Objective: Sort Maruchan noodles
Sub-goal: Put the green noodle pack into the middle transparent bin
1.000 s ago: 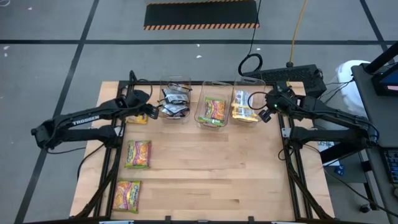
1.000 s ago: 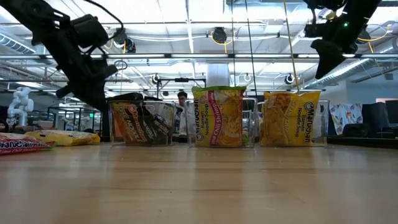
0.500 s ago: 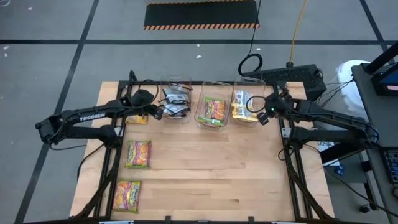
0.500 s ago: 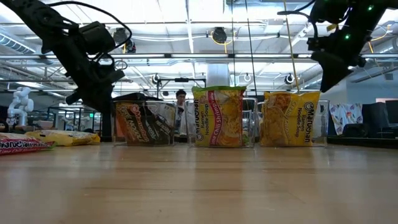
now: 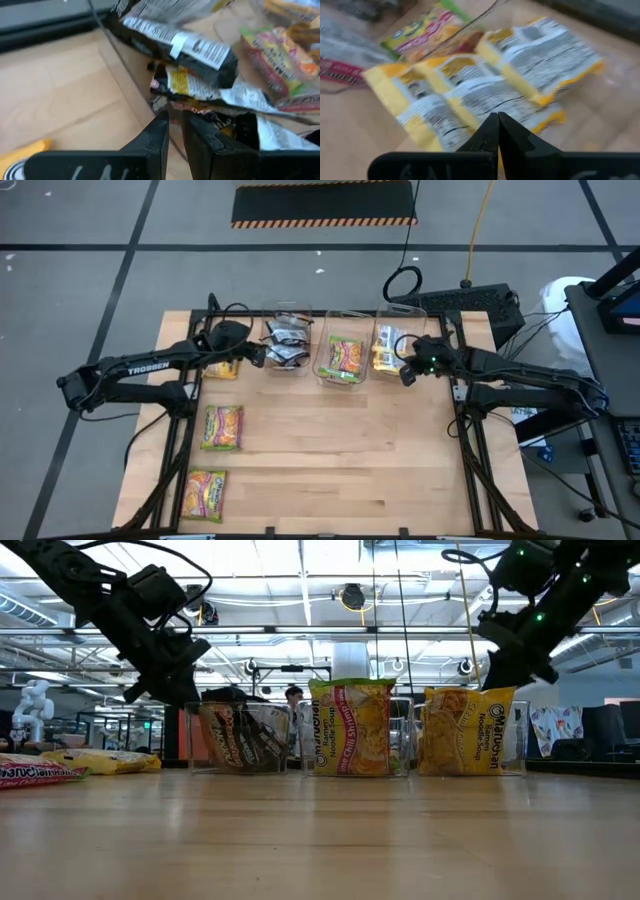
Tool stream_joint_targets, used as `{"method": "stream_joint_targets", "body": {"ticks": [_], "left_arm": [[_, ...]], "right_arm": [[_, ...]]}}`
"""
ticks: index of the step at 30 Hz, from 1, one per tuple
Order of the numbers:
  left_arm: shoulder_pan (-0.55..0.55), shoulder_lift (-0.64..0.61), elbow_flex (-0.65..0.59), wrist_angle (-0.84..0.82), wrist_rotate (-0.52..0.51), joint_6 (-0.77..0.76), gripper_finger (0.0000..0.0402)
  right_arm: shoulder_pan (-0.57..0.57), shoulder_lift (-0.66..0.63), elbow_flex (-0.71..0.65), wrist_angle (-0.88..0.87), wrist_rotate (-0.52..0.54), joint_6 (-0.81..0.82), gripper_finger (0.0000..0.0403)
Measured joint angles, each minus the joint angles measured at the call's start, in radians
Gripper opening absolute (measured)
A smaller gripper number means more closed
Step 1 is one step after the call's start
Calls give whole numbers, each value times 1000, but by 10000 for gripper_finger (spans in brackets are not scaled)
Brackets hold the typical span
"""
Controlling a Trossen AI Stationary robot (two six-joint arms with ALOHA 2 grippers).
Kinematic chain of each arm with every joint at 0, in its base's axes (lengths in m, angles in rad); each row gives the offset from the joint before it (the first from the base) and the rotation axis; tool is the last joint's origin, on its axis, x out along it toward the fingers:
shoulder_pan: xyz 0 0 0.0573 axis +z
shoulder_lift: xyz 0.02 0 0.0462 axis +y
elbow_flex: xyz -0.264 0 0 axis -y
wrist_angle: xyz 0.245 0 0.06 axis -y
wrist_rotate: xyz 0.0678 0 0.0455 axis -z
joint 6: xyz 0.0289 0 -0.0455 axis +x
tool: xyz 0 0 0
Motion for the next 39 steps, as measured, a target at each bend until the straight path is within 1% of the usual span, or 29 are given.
{"method": "stream_joint_targets", "body": {"ticks": [4,7,10,14,17,22,26,28,32,39], "left_arm": [[0,0,0,14,5,8,58],[0,-1,0,14,8,16,58],[0,-16,14,16,8,33,58],[0,-64,57,15,8,82,58],[0,-122,94,8,7,113,58],[-14,-233,158,-110,8,132,58],[-57,-322,176,-234,11,150,58],[-82,-369,176,-278,11,146,58],[-135,-459,176,-352,11,123,58],[-220,-597,177,-441,11,84,58]], "right_arm": [[0,0,-45,54,-47,-13,0],[0,0,-46,63,-48,-53,0],[0,-2,-46,115,-49,-97,0],[0,-2,-45,170,-49,-127,0],[0,-2,-26,174,-49,-154,0],[2,-2,35,176,-59,-175,0],[19,-2,61,219,-176,-205,0],[38,-1,62,273,-207,-223,0],[87,16,63,408,-205,-231,0],[175,122,63,633,-207,-244,0]]}}
